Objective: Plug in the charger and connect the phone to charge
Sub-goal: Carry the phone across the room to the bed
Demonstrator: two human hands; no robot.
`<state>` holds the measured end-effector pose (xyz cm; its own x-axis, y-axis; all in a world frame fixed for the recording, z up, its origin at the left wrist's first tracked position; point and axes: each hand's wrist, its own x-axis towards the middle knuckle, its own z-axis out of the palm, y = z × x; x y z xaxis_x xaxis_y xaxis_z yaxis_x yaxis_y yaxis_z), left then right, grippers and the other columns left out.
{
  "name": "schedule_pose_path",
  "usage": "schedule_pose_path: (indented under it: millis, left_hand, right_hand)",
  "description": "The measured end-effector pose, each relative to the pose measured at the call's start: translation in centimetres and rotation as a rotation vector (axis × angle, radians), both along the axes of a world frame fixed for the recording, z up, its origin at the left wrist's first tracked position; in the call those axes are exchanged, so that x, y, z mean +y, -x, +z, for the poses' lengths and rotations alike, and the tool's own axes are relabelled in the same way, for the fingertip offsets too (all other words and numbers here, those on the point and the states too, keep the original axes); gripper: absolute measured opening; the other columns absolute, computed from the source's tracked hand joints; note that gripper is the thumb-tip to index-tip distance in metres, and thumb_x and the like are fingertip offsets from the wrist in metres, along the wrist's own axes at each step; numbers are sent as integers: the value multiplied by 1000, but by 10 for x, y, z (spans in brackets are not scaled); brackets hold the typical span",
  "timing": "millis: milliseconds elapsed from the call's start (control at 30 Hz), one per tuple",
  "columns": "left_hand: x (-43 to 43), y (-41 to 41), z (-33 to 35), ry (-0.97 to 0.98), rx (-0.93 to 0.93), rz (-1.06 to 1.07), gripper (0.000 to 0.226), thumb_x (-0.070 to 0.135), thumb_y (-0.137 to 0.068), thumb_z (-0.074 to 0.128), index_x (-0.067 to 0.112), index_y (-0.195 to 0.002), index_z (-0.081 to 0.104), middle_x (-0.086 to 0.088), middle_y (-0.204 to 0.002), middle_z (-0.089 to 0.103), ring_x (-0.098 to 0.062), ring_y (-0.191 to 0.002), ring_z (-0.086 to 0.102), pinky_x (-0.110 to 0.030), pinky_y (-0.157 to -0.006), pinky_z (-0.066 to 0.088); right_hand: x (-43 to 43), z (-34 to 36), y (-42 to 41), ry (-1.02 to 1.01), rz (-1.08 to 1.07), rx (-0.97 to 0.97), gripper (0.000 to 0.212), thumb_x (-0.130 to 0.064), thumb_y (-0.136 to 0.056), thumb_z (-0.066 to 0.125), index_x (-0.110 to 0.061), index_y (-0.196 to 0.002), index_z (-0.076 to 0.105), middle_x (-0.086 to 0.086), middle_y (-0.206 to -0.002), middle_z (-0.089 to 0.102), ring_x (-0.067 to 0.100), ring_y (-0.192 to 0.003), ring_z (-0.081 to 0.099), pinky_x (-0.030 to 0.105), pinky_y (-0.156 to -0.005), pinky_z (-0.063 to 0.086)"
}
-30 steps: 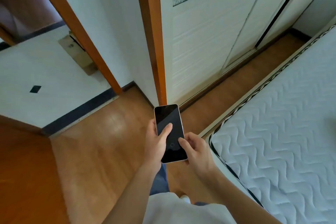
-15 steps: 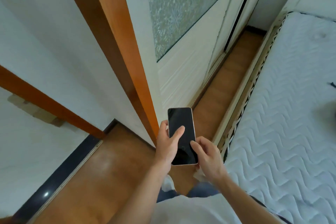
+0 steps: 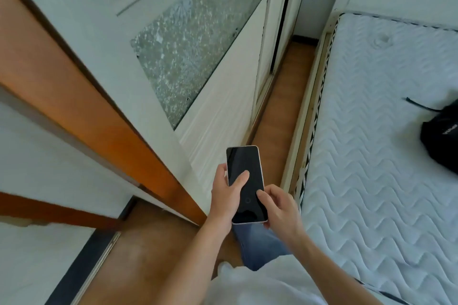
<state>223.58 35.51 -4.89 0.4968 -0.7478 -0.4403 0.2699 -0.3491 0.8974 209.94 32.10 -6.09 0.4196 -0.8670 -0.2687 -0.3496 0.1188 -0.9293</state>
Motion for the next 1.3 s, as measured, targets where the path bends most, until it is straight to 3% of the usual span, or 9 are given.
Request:
schedule_pose_path:
  millis: [100, 233, 300, 400, 533, 900, 1067, 1200, 1300]
  left_hand:
    - [-30, -3, 3, 14, 7, -17, 21, 32, -92, 66, 37, -107, 52, -4, -112, 67, -22, -98, 69, -45, -83, 62]
    - [-85, -7, -2, 0, 7, -19, 19, 29, -92, 67, 32, -106, 53, -5, -107, 69, -24, -94, 71, -47, -79, 62]
    - [-119, -8, -5, -20, 12, -15, 20, 29, -92, 67, 29, -107, 54, -6, -107, 69, -25, -93, 71, -49, -79, 62]
    - [-180, -11, -7, -38, 13, -16, 23, 29, -91, 68, 27, -110, 54, -7, -107, 70, -26, -93, 71, -51, -80, 61]
    - [-268, -12, -3, -35, -2, -42, 25, 30, -91, 68, 27, -111, 54, -8, -108, 69, -27, -94, 71, -51, -81, 61]
    - [-443, 16, 7, -49, -10, -174, 31, 34, -91, 67, 30, -118, 53, -5, -110, 69, -24, -95, 71, -51, -81, 61]
    - [-499, 15, 0, -48, -17, -236, 29, 29, -91, 68, 27, -116, 54, -5, -109, 69, -21, -93, 71, -46, -80, 62]
    - [-544, 10, -9, -41, -1, -260, 24, 26, -91, 68, 24, -113, 56, -7, -105, 70, -23, -91, 71, -40, -75, 62]
    - [-584, 4, -16, -43, 16, -293, 24, 27, -92, 67, 26, -113, 56, -6, -106, 69, -23, -93, 71, -42, -77, 61]
  right_hand:
    - [-26, -3, -4, -12, -18, -19, 25, -24, -100, 56, -6, -84, 63, -2, -60, 60, 20, -49, 58, 25, -41, 45]
    - [-80, -12, -9, -33, -50, -31, 25, -27, -100, 55, -9, -84, 63, 22, -70, 61, 41, -61, 61, 26, -41, 46]
    - [-114, -17, -11, -28, -57, -15, 27, -32, -99, 55, -10, -83, 63, 25, -74, 61, 42, -66, 63, 31, -42, 50]
    - [-173, -20, -15, -16, -79, -29, 27, -31, -98, 56, -11, -83, 65, 24, -79, 65, 39, -71, 68, 32, -49, 57]
    - [-257, -15, -15, -27, -106, -43, 25, -29, -99, 56, -11, -85, 66, 24, -79, 65, 36, -71, 67, 22, -47, 52]
    - [-412, -4, 13, -47, -237, -30, 23, -34, -98, 56, -16, -87, 64, 20, -77, 66, 33, -65, 67, 27, -45, 55]
    - [-458, -16, 13, -46, -285, 18, 26, -43, -95, 55, -21, -84, 64, 7, -75, 68, 29, -71, 69, 38, -58, 58]
    - [-499, -15, 8, -60, -312, 13, 20, -34, -98, 56, -18, -87, 64, 12, -79, 68, 30, -70, 69, 21, -50, 54]
    - [-535, -14, 1, -77, -336, 19, 20, -31, -98, 56, -15, -87, 62, 19, -80, 67, 33, -68, 69, 20, -45, 51]
